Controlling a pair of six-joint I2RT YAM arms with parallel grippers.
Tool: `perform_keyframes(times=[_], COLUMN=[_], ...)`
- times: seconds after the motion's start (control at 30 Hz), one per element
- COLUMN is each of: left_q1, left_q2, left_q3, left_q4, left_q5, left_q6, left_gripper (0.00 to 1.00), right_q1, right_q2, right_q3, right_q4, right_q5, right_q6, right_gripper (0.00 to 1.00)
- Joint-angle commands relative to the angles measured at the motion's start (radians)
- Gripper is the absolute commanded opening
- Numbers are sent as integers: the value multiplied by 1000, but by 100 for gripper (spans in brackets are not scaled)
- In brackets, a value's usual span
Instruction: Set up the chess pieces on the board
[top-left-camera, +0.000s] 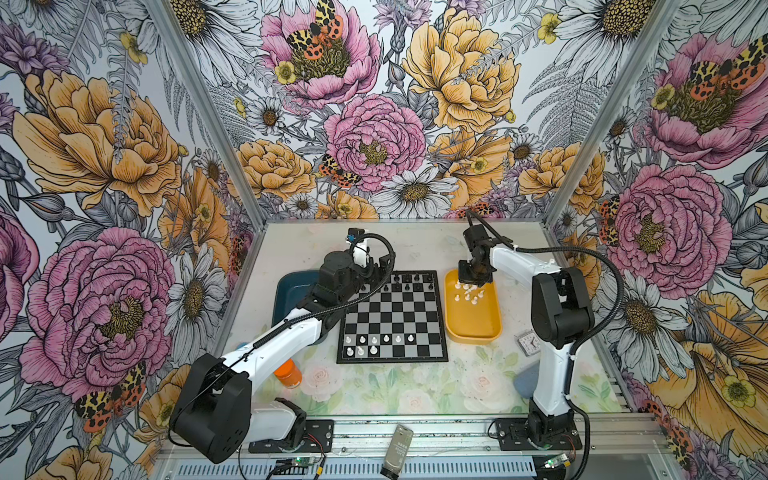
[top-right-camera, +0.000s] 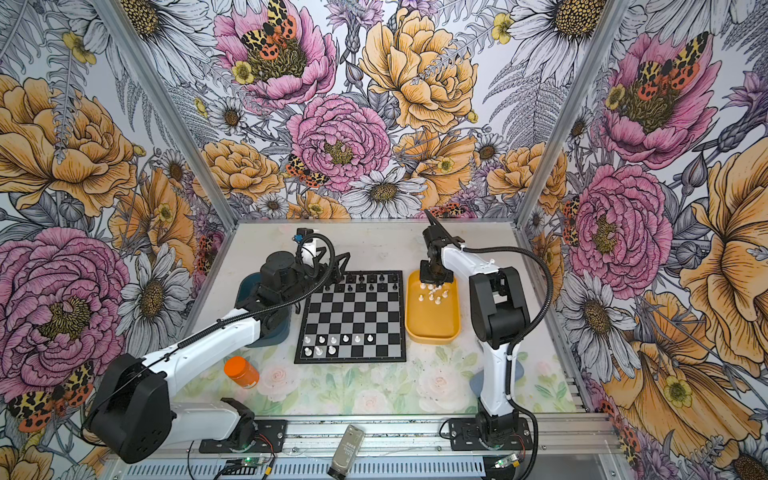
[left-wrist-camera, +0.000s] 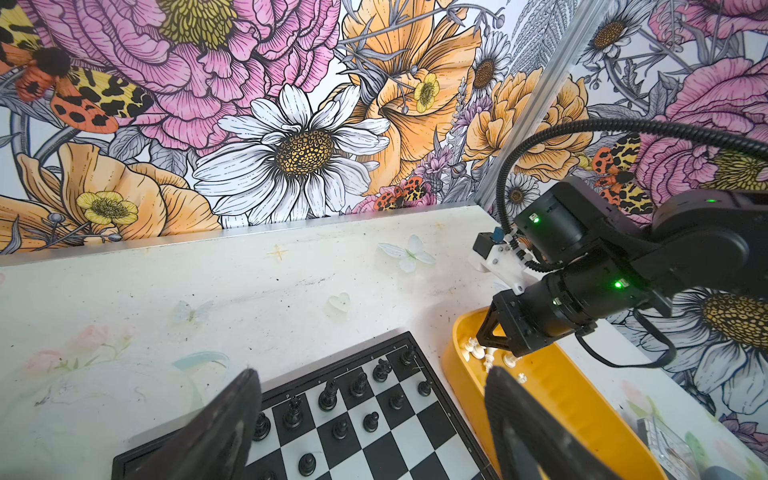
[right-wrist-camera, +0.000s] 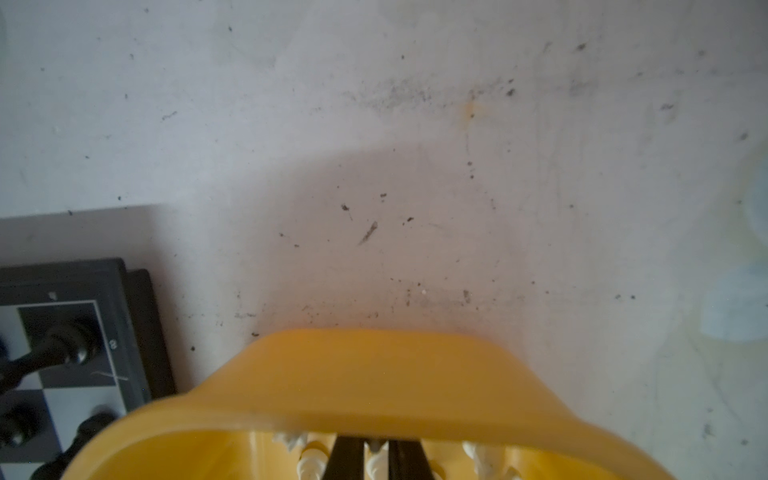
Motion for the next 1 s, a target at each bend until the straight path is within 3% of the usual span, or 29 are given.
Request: perform_keyframes(times=[0.0,0.57,0.97], left_q1=[-3,-2,2], left_q2=[-25,-39,-116], left_q3=[-9,-32,-70], left_q4=[-2,20,-45], left_q5=[-20,-20,-92], left_q6=[13,11,9], left_gripper=[86,85,85], right_q1=[-7,21,187], right_q2=[-53,-209,-340], right_q3=[23,42,39], right_q4=[-15,-160,-280], right_q5=[14,10,30], right_q6=[-5,12,71], right_gripper=[0,0,0])
